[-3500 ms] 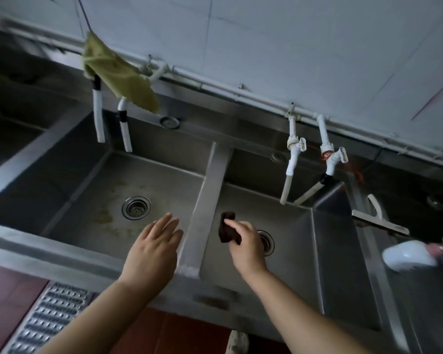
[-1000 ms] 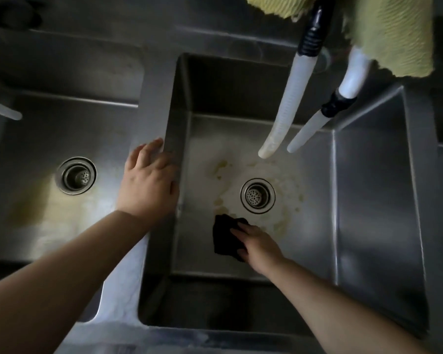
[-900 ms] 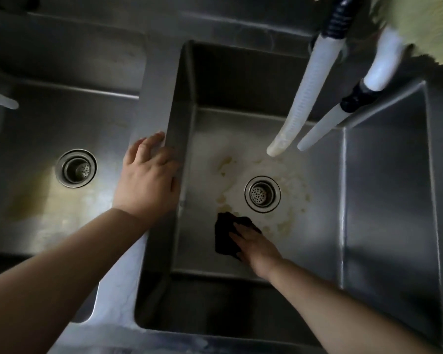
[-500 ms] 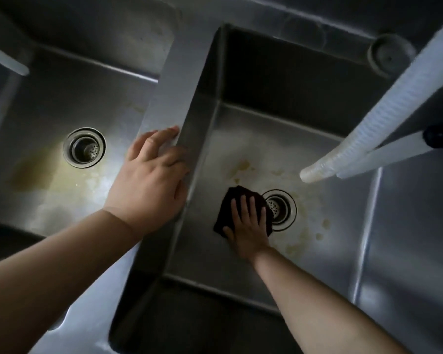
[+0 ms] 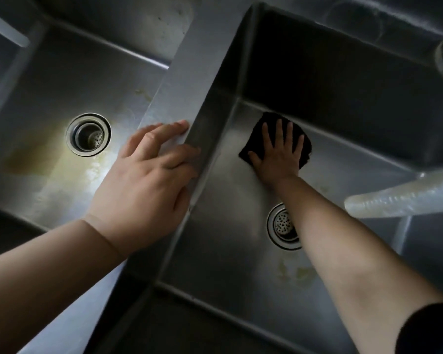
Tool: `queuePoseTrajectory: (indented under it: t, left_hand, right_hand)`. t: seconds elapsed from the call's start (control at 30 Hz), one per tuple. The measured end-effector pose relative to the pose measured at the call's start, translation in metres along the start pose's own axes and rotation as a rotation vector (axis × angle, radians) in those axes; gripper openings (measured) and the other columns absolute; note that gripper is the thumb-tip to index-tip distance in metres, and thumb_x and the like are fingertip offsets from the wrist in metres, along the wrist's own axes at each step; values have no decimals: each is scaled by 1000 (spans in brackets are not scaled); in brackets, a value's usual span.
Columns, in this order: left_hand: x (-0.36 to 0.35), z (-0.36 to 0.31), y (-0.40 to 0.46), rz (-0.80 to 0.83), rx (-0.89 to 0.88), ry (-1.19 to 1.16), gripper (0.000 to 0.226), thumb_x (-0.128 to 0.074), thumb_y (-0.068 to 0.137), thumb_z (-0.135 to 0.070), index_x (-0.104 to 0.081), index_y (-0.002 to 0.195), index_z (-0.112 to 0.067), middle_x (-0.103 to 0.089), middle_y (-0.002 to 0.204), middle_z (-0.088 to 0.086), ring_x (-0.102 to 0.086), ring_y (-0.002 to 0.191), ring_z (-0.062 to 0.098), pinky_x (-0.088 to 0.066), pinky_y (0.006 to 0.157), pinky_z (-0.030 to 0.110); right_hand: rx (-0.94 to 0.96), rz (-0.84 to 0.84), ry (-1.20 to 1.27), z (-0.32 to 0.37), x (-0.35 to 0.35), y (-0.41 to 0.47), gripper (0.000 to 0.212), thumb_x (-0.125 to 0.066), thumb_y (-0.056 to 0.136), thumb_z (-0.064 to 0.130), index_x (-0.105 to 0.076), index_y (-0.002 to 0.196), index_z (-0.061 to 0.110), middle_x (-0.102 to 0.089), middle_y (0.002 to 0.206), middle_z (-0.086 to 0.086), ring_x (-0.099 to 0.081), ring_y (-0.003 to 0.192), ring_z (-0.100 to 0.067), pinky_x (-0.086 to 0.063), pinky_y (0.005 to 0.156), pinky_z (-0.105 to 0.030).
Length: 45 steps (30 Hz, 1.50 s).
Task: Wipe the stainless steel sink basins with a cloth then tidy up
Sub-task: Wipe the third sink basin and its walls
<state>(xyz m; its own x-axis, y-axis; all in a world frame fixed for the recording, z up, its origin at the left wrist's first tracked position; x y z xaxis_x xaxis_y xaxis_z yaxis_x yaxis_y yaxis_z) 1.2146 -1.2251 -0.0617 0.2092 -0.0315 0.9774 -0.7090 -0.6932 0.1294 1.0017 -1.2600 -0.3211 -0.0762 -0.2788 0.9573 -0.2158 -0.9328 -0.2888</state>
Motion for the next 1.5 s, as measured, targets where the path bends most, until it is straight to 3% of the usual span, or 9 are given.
queuePoseTrajectory:
  t: [0.23, 0.43, 0.5, 0.63, 0.8, 0.93, 1.23, 1.4, 1.5]
  left_hand:
    - [1, -1, -2, 14, 21, 21, 28, -45, 82, -18, -73, 78, -13, -69, 110, -1, -47, 128, 31, -26, 107, 39]
    - [0, -1, -4, 29, 35, 32, 27, -46, 79, -20, -73, 79, -15, -68, 112, -4, -45, 130, 30, -27, 105, 41]
    - [-1, -1, -5, 40, 38, 40, 24, -49, 76, -18, -73, 79, -16, -68, 113, -4, -44, 130, 29, -28, 105, 42]
    - [-1, -1, -8, 23, 36, 32, 26, -46, 77, -18, -72, 77, -15, -68, 112, -3, -44, 130, 29, -30, 104, 44]
    - [0, -2, -8, 7, 30, 20, 26, -46, 77, -18, -72, 77, -15, -69, 109, -3, -46, 128, 30, -31, 103, 44]
    - [1, 1, -6, 4, 32, 6, 24, -47, 77, -17, -71, 76, -15, -68, 109, -4, -46, 128, 29, -30, 103, 41]
    - [0, 4, -4, 15, 19, -21, 24, -48, 77, -16, -72, 81, -15, -68, 110, -2, -45, 129, 30, -23, 110, 37]
    - [-2, 8, -2, 46, 34, -49, 25, -48, 79, -17, -72, 81, -16, -67, 116, -3, -45, 130, 30, -26, 110, 42]
    - [-3, 8, -2, 45, 33, -51, 25, -47, 81, -17, -72, 84, -16, -67, 117, -3, -45, 130, 30, -28, 110, 44]
  right_hand:
    - [-7, -4, 27, 17, -4, -7, 74, -23, 91, 63, 7, 150, 30, 12, 158, -11, 19, 142, -34, 20, 107, -54]
    - [210, 38, 49, 75, -27, -85, 73, -26, 90, 62, 2, 150, 31, 7, 159, -12, 15, 143, -35, 21, 107, -54]
    - [328, 45, 31, 102, -36, -126, 73, -34, 89, 61, -7, 150, 30, -2, 159, -14, 10, 143, -38, 16, 108, -58]
    - [539, 49, -9, 154, -53, -217, 76, -56, 78, 58, -35, 145, 29, -34, 151, -12, -24, 140, -37, -14, 108, -61]
    - [666, 78, -49, 179, -67, -273, 71, -59, 78, 54, -38, 142, 34, -38, 149, -5, -30, 139, -30, -21, 108, -55]
    - [653, 67, -49, 172, -63, -247, 65, -55, 80, 55, -41, 140, 35, -37, 150, 0, -29, 140, -26, -20, 109, -57]
    - [610, -59, 22, 145, -36, -155, 63, -55, 86, 41, -39, 143, 20, -30, 153, -8, -24, 142, -29, -12, 112, -57]
    - [381, -77, 67, 111, -11, -57, 63, -44, 94, 36, -24, 149, 14, -14, 158, -11, -7, 146, -28, 0, 116, -49]
    - [338, -64, 12, 98, -2, -16, 63, -34, 97, 37, -13, 150, 12, -6, 159, -9, 0, 146, -25, 3, 117, -46]
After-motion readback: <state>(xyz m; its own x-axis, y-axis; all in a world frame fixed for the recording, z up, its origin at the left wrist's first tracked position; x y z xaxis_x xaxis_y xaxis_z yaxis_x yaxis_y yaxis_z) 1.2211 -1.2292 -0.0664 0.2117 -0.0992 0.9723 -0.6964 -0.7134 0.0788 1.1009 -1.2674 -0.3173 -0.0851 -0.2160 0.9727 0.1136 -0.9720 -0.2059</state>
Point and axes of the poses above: each hand's wrist, its own y-axis towards the middle knuckle, its own x-axis out of the back of the hand, z = x × y, the point moved 9 cm from there along y, towards the middle knuckle
